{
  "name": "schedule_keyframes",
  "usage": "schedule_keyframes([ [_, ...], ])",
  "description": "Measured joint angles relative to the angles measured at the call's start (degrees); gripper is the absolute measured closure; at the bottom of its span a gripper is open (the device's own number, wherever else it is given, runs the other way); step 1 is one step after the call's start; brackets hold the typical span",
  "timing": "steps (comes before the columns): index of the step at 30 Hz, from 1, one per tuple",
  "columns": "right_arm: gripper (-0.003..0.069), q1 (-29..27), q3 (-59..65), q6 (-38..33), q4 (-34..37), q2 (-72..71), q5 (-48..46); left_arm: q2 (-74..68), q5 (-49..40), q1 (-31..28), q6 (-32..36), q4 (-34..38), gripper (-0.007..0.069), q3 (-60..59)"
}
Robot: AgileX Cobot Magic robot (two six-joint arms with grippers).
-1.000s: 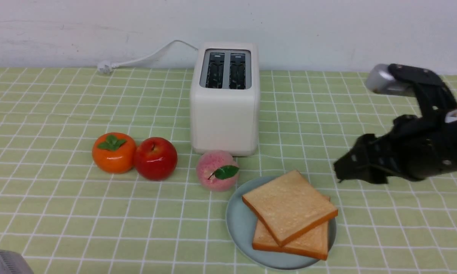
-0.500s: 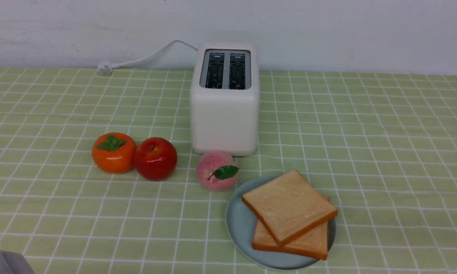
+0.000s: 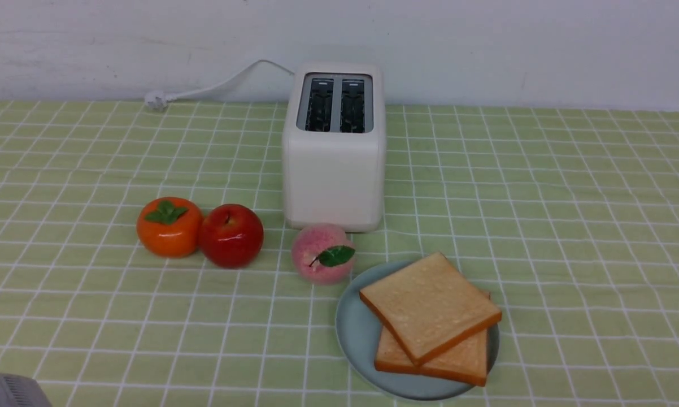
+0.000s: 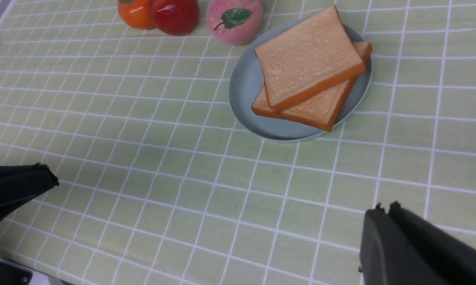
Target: Take toasted bread from bread machine on green coffee tablecloth place on plate.
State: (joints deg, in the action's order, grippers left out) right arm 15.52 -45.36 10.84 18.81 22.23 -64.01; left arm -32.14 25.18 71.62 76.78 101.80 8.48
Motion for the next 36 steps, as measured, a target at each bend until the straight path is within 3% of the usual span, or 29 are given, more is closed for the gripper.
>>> schedule_keyframes([
  [9,0.0646,0.0,0.0,0.0,0.0,0.0,-0.19,0.0,0.0,0.0,0.0,0.0,0.0586,0.0],
  [15,0.0663,-4.02,4.27,-3.35,-6.93,-5.12,4.52,0.0,-0.02,0.0,0.0,0.0,0.0585,0.0],
  [19,0.0678,-9.17,19.41,-12.52,-8.46,-15.63,18.57,0.0,-0.02,0.0,0.0,0.0,0.0578,0.0],
  [24,0.0678,-10.75,39.46,-17.55,-10.99,-22.23,36.76,0.0,-0.02,0.0,0.0,0.0,0.0574,0.0],
  [26,0.0678,-11.21,45.13,-16.87,-11.72,-22.76,41.42,0.0,-0.01,0.0,0.0,0.0,0.0574,0.0],
  [36,0.0678,-12.05,46.18,-9.26,-18.13,-22.88,41.23,0.0,-0.13,0.0,0.0,-0.07,0.0568,0.0],
])
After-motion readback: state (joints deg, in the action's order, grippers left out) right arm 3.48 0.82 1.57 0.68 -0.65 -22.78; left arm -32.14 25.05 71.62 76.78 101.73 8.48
